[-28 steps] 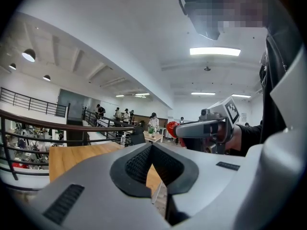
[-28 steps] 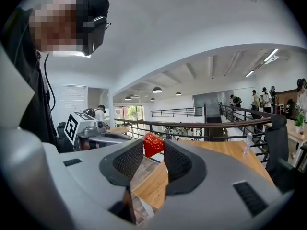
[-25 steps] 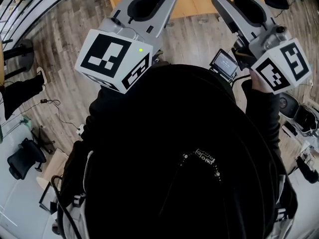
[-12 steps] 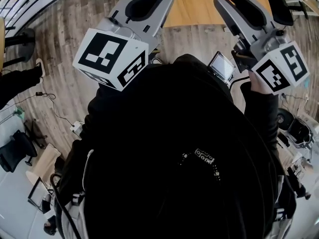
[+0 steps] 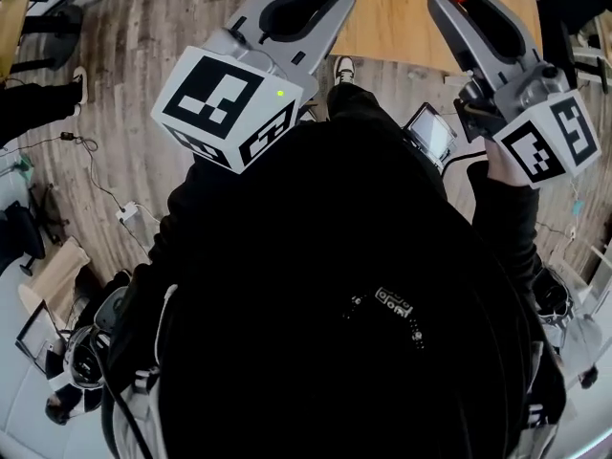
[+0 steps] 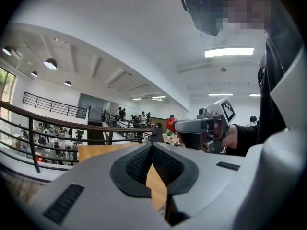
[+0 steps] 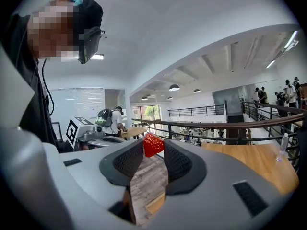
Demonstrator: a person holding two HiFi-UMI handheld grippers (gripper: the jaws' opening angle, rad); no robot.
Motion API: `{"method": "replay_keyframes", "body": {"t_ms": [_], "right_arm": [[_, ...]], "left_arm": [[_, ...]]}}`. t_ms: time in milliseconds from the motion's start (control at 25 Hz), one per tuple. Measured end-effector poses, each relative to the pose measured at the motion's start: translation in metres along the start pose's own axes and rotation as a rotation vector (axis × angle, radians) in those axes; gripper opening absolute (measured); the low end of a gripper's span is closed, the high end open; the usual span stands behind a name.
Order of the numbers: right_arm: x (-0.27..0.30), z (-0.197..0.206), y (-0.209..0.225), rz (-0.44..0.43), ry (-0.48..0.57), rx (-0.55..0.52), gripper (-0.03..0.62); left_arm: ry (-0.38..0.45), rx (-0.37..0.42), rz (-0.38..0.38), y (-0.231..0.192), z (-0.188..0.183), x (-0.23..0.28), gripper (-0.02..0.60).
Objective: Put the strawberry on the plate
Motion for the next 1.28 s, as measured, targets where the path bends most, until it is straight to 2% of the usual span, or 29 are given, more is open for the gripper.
{"method": "replay_keyframes", "body": {"t_ms": [120, 320, 520, 840, 1280], "right_arm": [[0.024, -0.005, 0.004, -0.046, 0.000, -0.014, 0.147], [0.044, -0.010, 0.009, -0.113, -0.006, -0.026, 0.147], [0.074, -0.011, 0.021, -0.147, -0.008, -0.020, 0.147], [0.114, -0.011, 0.058, -0.156, -0.029, 0.001, 0.147], [0.140, -0.033, 0.114, -0.151, -0.036, 0.013, 0.147]], "left_arm": [[0.006, 0.009, -0.046, -0.020, -0.005, -0.003, 0.002], [0.012, 0.019, -0.089, -0.026, -0.009, -0.008, 0.002], [0.008, -0.004, -0.124, -0.049, -0.004, -0.003, 0.002], [-0.014, -0.028, -0.132, -0.091, 0.001, 0.025, 0.002], [-0.018, -0.034, -0.118, -0.123, -0.020, 0.079, 0.002]]}}
Point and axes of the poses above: the fingertips, and each gripper's own axes: x forward along the fingers, y to its right, z out of its underside, the point moved 6 cm from there along -x, backward along the fingers, and after that the axes turned 1 degree about x, right-handed, at the moved point
